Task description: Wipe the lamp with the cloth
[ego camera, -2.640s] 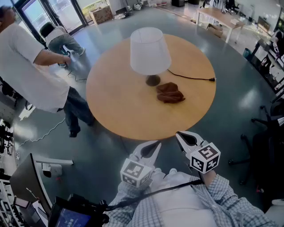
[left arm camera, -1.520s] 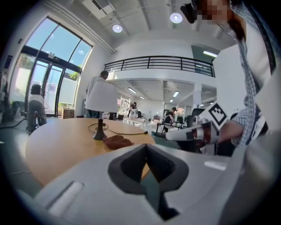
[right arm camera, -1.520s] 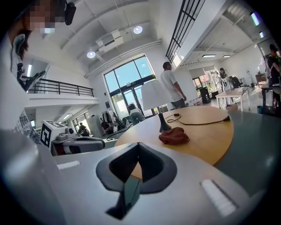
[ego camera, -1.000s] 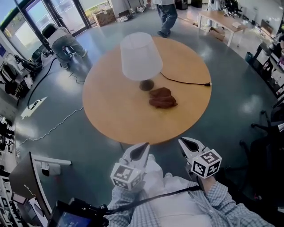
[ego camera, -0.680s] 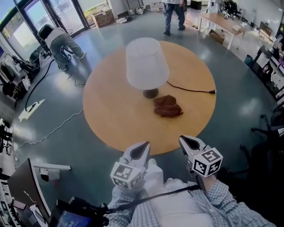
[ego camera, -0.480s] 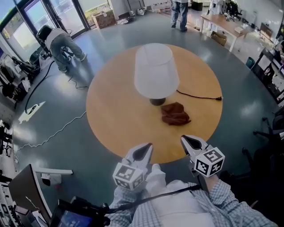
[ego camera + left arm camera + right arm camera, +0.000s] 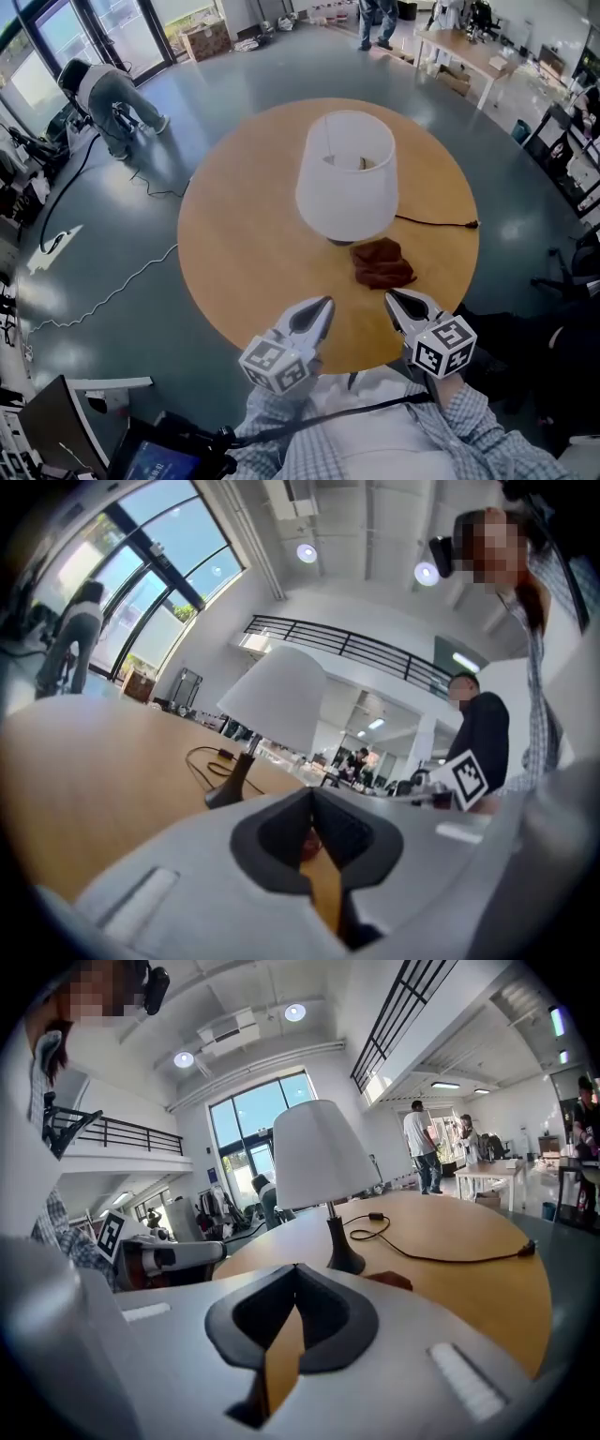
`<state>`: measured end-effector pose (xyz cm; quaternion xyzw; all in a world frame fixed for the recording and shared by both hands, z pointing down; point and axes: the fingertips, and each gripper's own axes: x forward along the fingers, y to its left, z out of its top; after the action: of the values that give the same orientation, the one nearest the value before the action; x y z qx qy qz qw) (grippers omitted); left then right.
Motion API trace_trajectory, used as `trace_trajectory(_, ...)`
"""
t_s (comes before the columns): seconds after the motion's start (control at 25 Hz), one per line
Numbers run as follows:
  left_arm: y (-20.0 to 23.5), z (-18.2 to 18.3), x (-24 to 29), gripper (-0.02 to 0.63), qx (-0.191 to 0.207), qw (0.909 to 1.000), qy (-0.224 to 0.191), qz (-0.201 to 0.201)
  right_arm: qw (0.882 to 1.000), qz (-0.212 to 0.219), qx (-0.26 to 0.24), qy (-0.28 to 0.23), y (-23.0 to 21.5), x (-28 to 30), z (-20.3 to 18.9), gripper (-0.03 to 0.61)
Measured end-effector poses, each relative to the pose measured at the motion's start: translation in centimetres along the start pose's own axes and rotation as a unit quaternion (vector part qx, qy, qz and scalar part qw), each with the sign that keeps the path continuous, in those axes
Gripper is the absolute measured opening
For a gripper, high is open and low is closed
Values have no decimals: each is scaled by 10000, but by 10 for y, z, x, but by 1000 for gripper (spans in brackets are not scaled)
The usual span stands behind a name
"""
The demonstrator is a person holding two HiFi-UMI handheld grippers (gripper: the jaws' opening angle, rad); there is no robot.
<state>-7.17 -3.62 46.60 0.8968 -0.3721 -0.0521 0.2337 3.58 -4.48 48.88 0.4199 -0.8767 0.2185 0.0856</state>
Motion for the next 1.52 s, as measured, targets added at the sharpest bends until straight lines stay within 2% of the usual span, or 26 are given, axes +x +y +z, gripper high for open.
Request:
trace_trajectory(0.16, 6, 13, 30, 3, -723, 9958, -419, -363, 10000, -27, -1, 44, -16, 4, 6, 3)
trace_trajectory(0.36, 21, 17, 61, 105, -1455, 9849, -688, -635, 9999, 16, -54, 113, -32, 11, 14, 3)
trace_trajectory(0.52, 47, 29, 79, 194, -2398, 9611, -1180, -705, 9999, 73, -82, 113, -41, 19, 24, 3)
trace_trajectory(0.64, 52, 42, 87, 250, -2826, 9427, -1523, -906, 9998, 97, -82, 161, -48, 22, 23, 4)
trace_trajectory(0.72, 52, 49, 88, 279, -3000, 9315, -1738, -1101, 9996, 106, -136, 240, -52, 23, 19, 4)
trace_trajectory(0.84, 44, 63, 88, 282, -3087, 9173, -2037, -1478, 9977, 143, -410, 526, -59, 25, 7, 4)
trace_trajectory(0.96, 38, 77, 87, 278, -3080, 9083, -2289, -1666, 9922, 229, -820, 905, -64, 32, -8, 5)
trace_trajectory(1.08, 38, 86, 87, 191, -3009, 9067, -2430, -1680, 9827, 358, -1283, 1290, -66, 47, -24, 5)
trace_trajectory(1.2, 39, 87, 86, 186, -2978, 9076, -2438, -1675, 9675, 579, -1728, 1752, -63, 64, -47, 15)
trace_trajectory(1.32, 39, 88, 85, 184, -2977, 9083, -2463, -1603, 9456, 891, -2092, 2327, -57, 79, -76, 129)
trace_trajectory(1.44, 40, 89, 86, 184, -2986, 9089, -2469, -1544, 9233, 971, -2477, 2770, -57, 91, -94, 160)
trace_trajectory(1.52, 40, 89, 86, 184, -2997, 9089, -2471, -1516, 9131, 964, -2652, 2945, -58, 99, -102, 167)
